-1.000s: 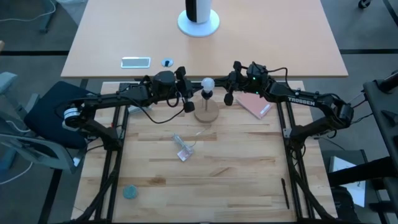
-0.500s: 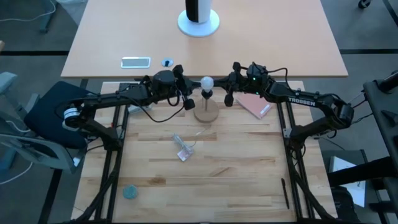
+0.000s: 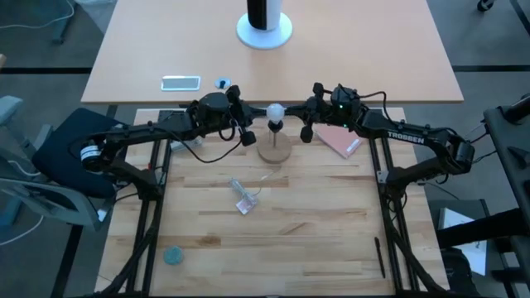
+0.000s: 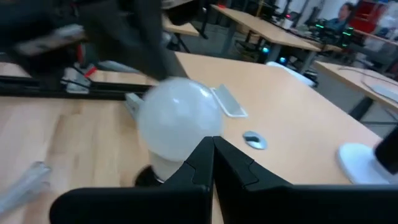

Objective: Screw lightbulb
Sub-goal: Insert the lightbulb on the desk lamp

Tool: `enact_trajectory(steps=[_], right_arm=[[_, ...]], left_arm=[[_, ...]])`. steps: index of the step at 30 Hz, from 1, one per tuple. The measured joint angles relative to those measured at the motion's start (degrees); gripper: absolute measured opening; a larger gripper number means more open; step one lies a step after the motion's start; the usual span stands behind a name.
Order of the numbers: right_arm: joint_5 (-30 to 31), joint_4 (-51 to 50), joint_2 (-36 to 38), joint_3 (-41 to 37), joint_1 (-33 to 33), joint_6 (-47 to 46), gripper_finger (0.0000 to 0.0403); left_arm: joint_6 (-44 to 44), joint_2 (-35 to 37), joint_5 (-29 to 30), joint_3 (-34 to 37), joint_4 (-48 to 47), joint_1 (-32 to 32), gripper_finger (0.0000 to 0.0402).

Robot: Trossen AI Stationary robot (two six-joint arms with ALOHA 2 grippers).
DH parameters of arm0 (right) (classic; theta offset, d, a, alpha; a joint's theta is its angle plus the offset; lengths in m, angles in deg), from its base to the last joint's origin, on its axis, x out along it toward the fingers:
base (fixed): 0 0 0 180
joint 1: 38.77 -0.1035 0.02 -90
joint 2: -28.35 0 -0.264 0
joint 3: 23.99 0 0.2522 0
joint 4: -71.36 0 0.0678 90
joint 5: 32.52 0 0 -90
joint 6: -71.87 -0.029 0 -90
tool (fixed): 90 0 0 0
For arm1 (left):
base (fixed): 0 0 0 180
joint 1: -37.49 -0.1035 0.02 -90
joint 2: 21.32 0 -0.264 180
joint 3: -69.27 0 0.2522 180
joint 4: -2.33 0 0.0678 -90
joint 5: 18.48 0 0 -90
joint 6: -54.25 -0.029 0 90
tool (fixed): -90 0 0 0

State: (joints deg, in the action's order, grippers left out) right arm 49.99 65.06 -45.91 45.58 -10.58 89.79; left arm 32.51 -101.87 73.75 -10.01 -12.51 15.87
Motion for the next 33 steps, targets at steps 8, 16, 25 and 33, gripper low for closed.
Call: enact_trajectory(steps=[8, 16, 25, 33], right_arm=[[-1.6, 3.5, -3.2, 0.0, 0.3, 1.2, 0.0002], [-1.8, 3.1, -3.4, 0.0, 0.2, 1.1, 0.0002], [-2.8, 1.5, -2.7, 0.0, -0.1, 0.6, 0.0002], [-5.0, 0.6, -2.2, 0.0, -0.2, -1.1, 0.0002]], left_arm=[[0.4, -0.6, -3.2, 0.0, 1.3, 0.0, 0.0000], [0.2, -2.0, -1.3, 0.0, 3.0, -0.8, 0.0000], [0.9, -2.9, -1.2, -0.1, 4.4, -0.9, 0.0000], [1.3, -2.9, 0.4, -0.1, 4.0, -1.0, 0.0000]])
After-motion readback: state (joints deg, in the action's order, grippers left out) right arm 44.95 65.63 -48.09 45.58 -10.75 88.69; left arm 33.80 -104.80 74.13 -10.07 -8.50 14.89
